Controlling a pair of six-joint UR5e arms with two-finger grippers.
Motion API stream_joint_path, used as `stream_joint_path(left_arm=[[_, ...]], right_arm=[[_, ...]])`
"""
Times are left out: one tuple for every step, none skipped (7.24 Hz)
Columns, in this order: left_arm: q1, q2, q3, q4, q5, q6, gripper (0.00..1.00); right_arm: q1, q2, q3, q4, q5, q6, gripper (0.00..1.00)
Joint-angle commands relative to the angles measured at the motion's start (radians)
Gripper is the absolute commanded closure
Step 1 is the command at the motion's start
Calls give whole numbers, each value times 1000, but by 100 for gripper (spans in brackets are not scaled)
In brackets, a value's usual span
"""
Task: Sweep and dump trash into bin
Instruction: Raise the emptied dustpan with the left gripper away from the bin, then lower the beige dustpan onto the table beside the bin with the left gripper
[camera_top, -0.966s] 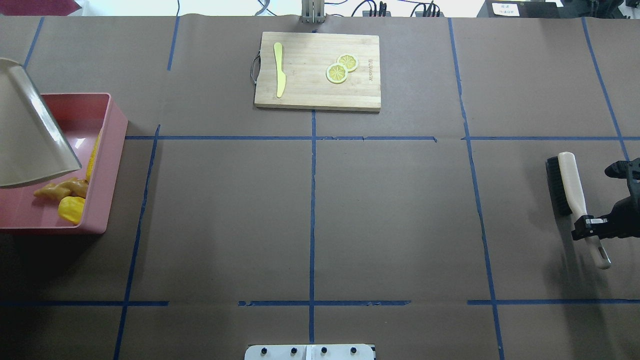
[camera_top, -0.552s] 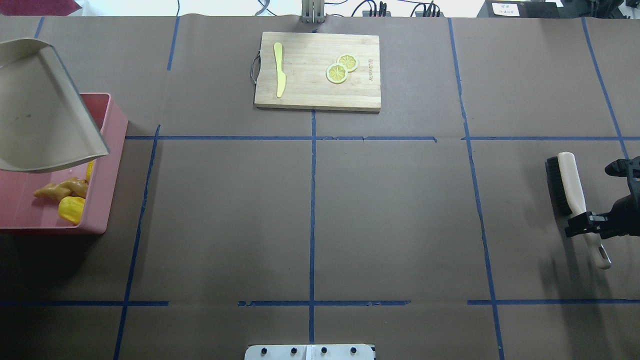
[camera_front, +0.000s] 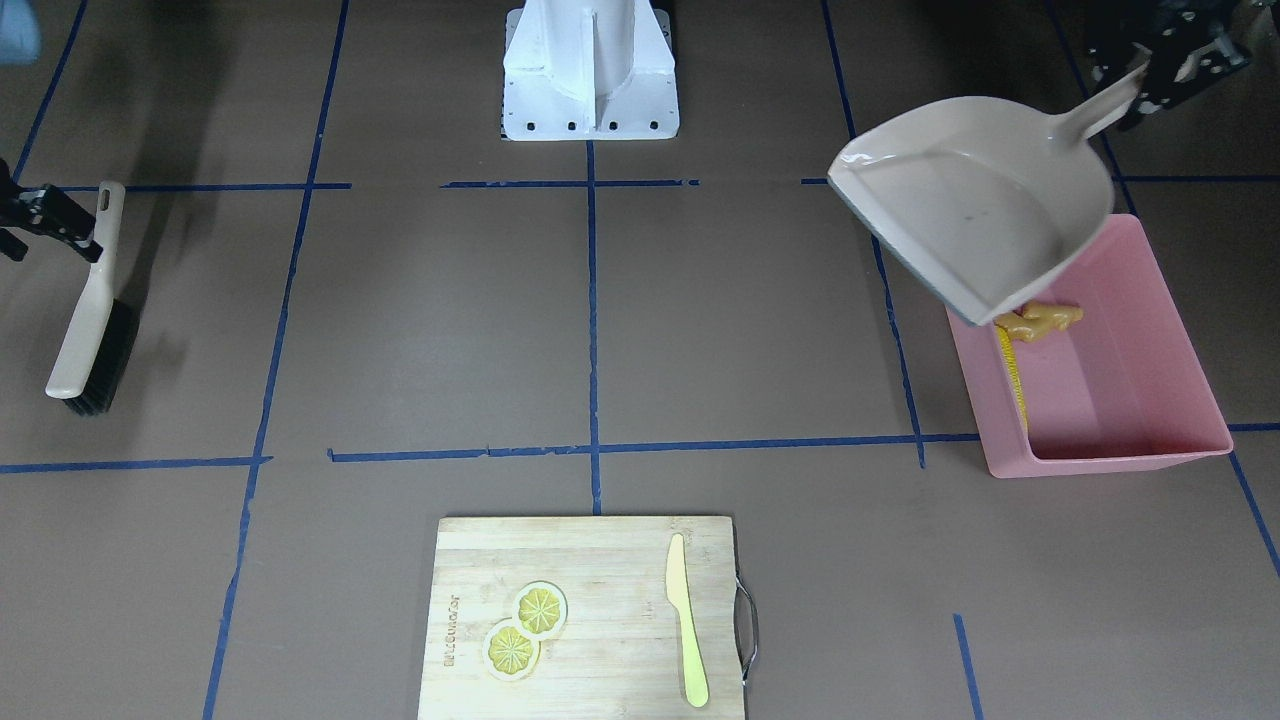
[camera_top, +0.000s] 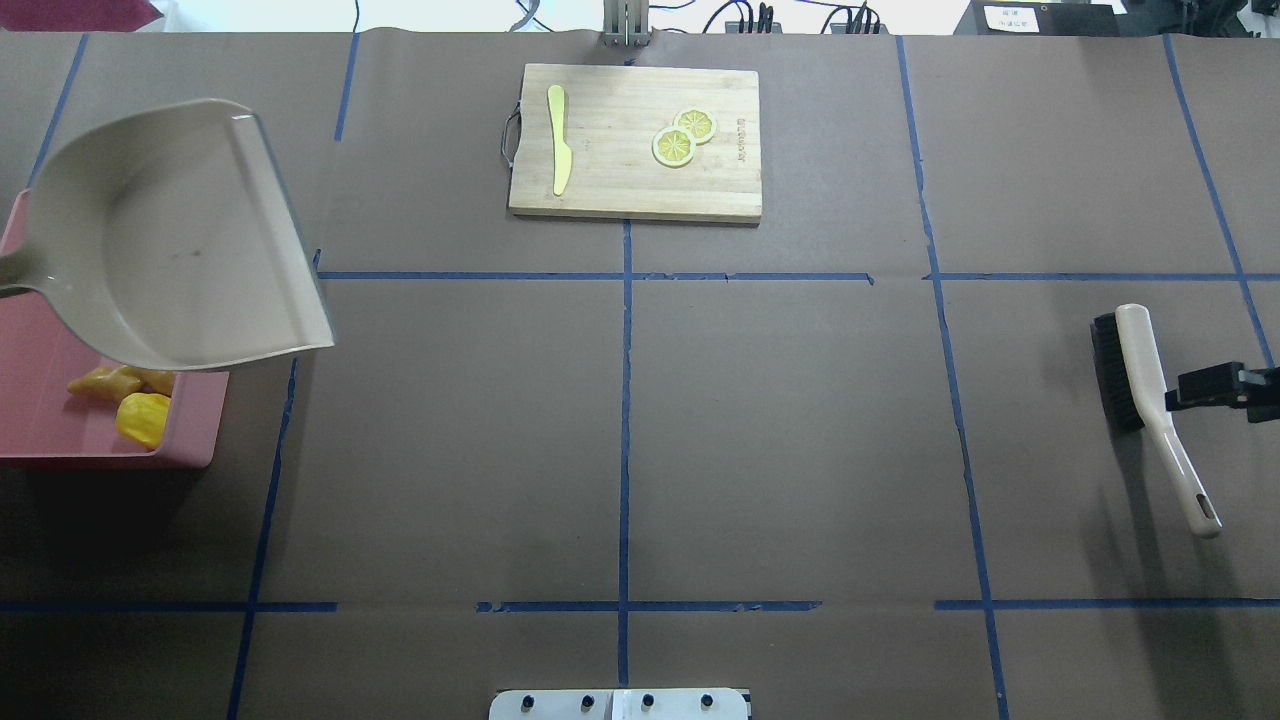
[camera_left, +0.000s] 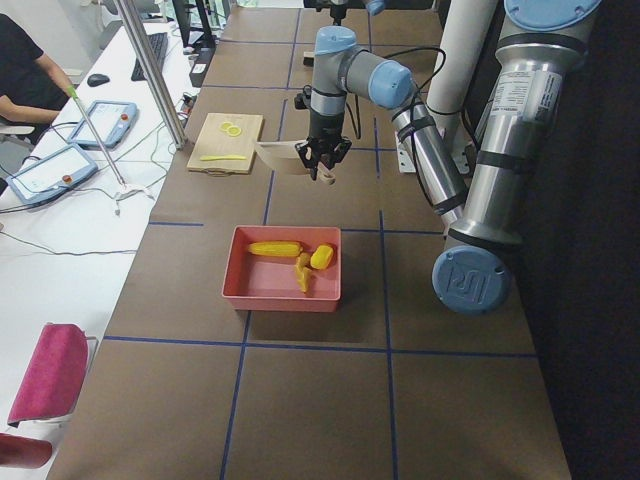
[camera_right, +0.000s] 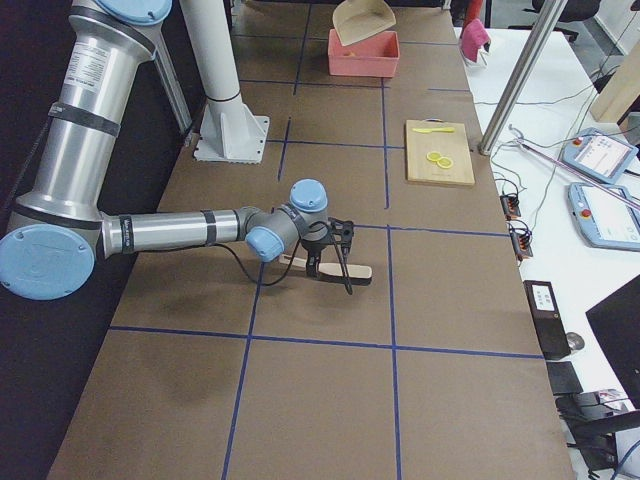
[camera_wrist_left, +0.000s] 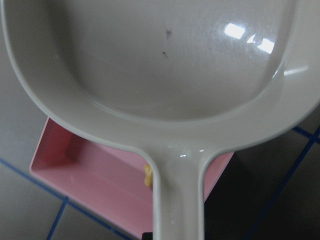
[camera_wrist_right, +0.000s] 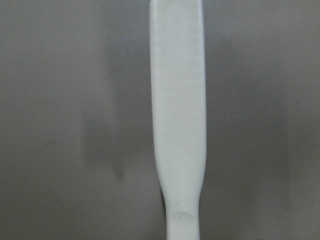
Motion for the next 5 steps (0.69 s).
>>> stream_joint_path(left_arm=[[96, -52, 64, -70, -2, -6, 99], [156, -96, 109, -87, 3, -5, 98], [205, -110, 132, -89, 6, 0, 98], [247, -145, 163, -89, 7, -2, 98], [253, -174, 215, -92, 7, 1, 98]], right_arm=[[85, 18, 3, 1, 5, 1, 0], [119, 47, 7, 2, 2, 13, 0], [143, 49, 3, 2, 7, 9, 0], [151, 52, 3, 4, 4, 1, 0], [157, 58, 16, 4, 2, -1, 0]])
